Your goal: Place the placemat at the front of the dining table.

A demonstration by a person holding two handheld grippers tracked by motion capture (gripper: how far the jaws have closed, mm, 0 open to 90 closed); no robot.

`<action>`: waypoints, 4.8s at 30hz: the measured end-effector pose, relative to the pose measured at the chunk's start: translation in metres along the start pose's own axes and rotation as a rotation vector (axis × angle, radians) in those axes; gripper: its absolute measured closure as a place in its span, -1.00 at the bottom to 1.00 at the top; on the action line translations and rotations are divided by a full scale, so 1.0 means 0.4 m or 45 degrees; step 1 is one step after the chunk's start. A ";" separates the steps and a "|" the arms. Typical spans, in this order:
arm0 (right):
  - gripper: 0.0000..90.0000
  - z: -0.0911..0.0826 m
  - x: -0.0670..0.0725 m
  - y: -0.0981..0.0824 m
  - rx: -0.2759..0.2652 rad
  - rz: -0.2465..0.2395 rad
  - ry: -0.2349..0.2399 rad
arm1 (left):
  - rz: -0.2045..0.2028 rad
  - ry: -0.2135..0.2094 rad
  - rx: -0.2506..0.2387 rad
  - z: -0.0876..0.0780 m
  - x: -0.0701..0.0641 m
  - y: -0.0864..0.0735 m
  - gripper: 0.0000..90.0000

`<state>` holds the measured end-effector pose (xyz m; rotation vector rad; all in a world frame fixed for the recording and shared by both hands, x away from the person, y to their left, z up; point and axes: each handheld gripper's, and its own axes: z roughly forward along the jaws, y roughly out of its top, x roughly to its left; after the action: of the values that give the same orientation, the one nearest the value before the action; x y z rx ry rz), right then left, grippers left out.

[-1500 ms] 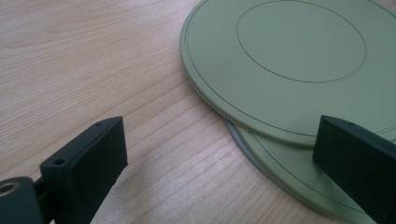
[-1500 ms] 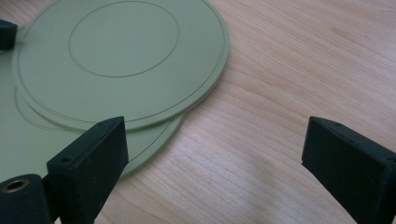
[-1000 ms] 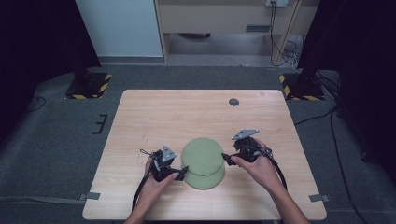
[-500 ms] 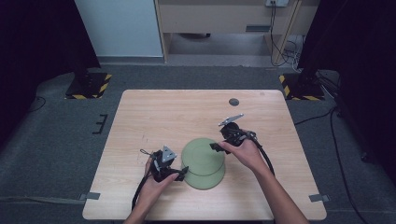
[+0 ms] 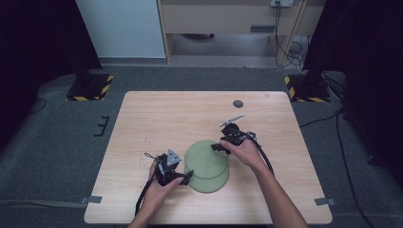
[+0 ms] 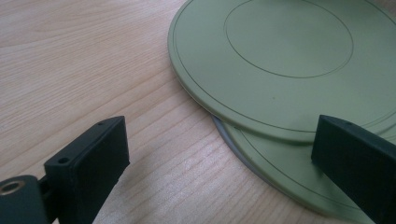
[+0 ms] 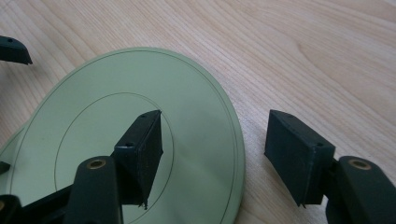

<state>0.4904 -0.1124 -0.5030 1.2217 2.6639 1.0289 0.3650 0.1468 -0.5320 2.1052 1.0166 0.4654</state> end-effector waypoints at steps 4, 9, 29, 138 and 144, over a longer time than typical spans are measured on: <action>-0.18 0.011 -0.010 -0.005 0.009 0.016 0.030 | -0.004 0.002 -0.002 0.001 -0.001 0.000 -0.93; -0.17 0.022 -0.015 -0.007 0.018 0.027 0.058 | -0.010 0.002 -0.004 0.003 0.000 0.000 -0.94; 0.14 0.023 -0.031 -0.021 -0.004 0.065 0.149 | -0.014 0.003 -0.002 0.004 0.001 0.000 -0.97; 0.92 -0.172 0.088 0.155 -0.158 -0.185 -0.108 | -0.036 0.014 -0.019 -0.006 0.014 0.000 -0.93; 0.92 -0.167 0.088 0.174 -0.150 -0.196 -0.108 | -0.039 0.013 -0.020 -0.007 0.016 0.000 -0.93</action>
<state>0.4930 -0.0925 -0.4022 0.9979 2.5468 1.0676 0.3674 0.1533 -0.5302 2.0727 1.0460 0.4676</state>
